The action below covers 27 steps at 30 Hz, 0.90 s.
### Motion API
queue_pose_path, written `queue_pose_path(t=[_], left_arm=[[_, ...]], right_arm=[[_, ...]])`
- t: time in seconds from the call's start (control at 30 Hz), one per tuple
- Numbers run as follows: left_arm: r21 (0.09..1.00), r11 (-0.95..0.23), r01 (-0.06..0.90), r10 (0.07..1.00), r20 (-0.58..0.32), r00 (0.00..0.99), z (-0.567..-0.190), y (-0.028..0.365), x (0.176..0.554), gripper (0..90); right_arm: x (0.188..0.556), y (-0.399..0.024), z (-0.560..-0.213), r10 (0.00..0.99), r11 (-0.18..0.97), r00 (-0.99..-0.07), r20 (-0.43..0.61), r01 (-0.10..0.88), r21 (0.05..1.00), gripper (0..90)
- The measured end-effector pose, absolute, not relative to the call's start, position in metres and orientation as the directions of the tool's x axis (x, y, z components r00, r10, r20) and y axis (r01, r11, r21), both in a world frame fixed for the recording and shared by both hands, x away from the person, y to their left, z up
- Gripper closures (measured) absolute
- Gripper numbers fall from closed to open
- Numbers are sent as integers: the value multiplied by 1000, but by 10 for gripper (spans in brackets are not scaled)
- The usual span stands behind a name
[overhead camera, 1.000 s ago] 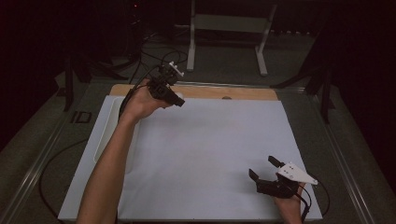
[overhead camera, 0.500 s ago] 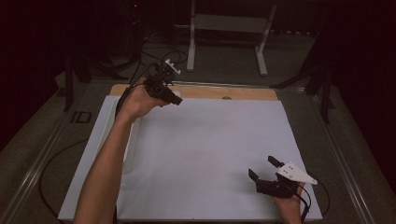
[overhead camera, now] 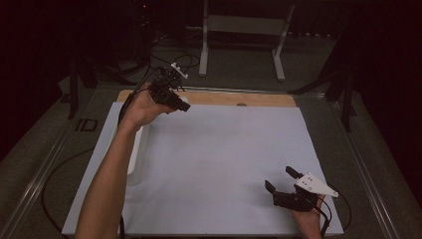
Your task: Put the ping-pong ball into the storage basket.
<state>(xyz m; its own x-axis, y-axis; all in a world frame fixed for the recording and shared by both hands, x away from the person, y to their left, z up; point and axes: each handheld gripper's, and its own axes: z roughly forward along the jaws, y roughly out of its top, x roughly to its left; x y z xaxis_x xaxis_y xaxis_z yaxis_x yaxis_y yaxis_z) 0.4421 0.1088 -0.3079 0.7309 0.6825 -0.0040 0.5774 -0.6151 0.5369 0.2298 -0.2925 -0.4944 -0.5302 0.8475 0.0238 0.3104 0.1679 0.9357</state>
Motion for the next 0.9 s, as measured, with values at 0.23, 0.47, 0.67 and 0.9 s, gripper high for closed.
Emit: queue_pose_path(t=[0.23,0.47,0.67,0.9], left_arm=[[537,-613,580,687,0,726,-307,113,441,514],[541,-606,583,695,3,719,-305,118,440,514],[542,-602,586,700,5,714,-303,123,439,514],[545,-598,588,706,10,709,-300,128,438,514]], right_arm=[[230,-293,-494,848,168,-530,24,311,935,77],[230,-292,-494,847,169,-531,23,311,935,77],[230,-292,-495,847,169,-531,23,311,935,77],[230,-292,-495,847,169,-532,24,312,935,77]])
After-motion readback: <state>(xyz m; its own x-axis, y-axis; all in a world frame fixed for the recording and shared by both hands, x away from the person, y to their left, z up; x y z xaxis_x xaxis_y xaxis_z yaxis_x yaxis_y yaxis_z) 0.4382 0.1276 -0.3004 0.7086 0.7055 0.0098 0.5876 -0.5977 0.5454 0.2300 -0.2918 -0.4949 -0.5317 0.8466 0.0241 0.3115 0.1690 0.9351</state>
